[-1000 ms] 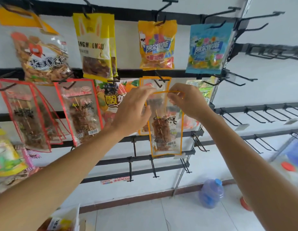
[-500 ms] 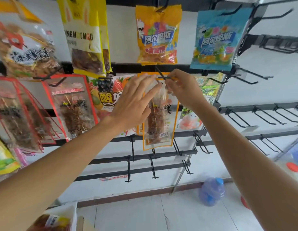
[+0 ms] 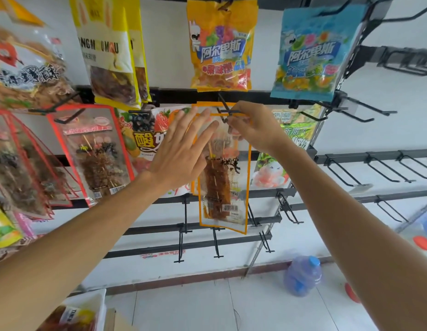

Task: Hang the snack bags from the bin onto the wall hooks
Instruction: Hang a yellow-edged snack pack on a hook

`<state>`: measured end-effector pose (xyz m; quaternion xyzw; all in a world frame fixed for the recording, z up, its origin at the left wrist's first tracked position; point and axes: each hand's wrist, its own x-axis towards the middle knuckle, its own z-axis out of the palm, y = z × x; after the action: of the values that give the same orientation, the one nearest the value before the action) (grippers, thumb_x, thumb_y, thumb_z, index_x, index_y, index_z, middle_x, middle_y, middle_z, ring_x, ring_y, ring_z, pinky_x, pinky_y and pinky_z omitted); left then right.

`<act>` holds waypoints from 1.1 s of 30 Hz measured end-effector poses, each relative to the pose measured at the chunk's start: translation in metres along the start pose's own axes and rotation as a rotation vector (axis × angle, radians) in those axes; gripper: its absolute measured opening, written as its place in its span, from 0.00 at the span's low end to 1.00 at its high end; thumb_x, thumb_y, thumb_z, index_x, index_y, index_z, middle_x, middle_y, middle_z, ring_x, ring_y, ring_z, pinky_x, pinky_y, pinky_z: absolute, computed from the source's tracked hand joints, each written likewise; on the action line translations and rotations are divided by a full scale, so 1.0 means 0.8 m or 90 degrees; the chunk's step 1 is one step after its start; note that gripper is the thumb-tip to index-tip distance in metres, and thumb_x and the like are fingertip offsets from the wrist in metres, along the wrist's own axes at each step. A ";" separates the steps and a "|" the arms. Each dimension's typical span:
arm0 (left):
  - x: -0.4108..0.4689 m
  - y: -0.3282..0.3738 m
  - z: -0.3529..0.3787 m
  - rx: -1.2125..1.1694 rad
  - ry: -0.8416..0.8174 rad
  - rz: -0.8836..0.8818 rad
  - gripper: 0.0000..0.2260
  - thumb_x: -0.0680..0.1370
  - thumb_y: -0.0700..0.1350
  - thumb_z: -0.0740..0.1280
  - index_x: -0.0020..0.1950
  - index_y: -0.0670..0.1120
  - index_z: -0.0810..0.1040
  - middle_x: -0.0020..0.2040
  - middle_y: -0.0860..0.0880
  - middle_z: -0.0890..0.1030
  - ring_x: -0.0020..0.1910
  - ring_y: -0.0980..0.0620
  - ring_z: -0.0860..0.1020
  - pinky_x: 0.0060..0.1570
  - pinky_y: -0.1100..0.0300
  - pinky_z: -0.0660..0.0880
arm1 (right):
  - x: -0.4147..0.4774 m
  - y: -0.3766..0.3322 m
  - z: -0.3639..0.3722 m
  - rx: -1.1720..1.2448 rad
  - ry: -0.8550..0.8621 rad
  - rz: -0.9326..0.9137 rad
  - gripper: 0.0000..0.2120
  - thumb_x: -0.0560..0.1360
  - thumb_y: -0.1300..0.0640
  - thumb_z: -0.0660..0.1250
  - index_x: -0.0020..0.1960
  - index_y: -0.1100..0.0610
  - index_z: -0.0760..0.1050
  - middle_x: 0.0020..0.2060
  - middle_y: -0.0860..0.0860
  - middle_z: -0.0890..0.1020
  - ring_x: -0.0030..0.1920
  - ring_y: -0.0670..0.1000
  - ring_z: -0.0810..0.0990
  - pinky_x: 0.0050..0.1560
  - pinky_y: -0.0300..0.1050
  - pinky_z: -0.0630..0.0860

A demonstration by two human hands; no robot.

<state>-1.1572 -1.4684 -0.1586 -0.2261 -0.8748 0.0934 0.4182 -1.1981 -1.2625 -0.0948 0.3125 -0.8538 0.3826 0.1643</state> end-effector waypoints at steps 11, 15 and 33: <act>0.021 -0.013 0.033 0.037 -0.112 0.022 0.28 0.78 0.49 0.57 0.78 0.48 0.61 0.80 0.41 0.52 0.79 0.40 0.48 0.76 0.40 0.47 | 0.042 0.030 0.031 -0.145 0.103 0.123 0.05 0.74 0.55 0.66 0.46 0.55 0.78 0.38 0.48 0.81 0.41 0.55 0.79 0.38 0.48 0.74; 0.028 -0.016 0.042 0.060 -0.141 0.011 0.29 0.78 0.51 0.55 0.79 0.49 0.58 0.80 0.42 0.50 0.79 0.40 0.46 0.76 0.40 0.47 | 0.048 0.029 0.038 -0.208 0.175 0.179 0.06 0.73 0.53 0.67 0.50 0.51 0.78 0.41 0.49 0.83 0.43 0.56 0.79 0.36 0.46 0.71; 0.020 0.017 0.003 -0.051 -0.246 -0.047 0.30 0.77 0.48 0.62 0.78 0.49 0.59 0.80 0.42 0.50 0.79 0.40 0.48 0.76 0.42 0.45 | -0.049 0.014 0.019 -0.207 0.064 0.117 0.08 0.75 0.56 0.63 0.49 0.52 0.80 0.45 0.47 0.83 0.44 0.50 0.81 0.42 0.48 0.80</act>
<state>-1.1635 -1.4490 -0.1543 -0.1882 -0.9494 0.0849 0.2365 -1.1766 -1.2523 -0.1316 0.1827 -0.9200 0.2684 0.2195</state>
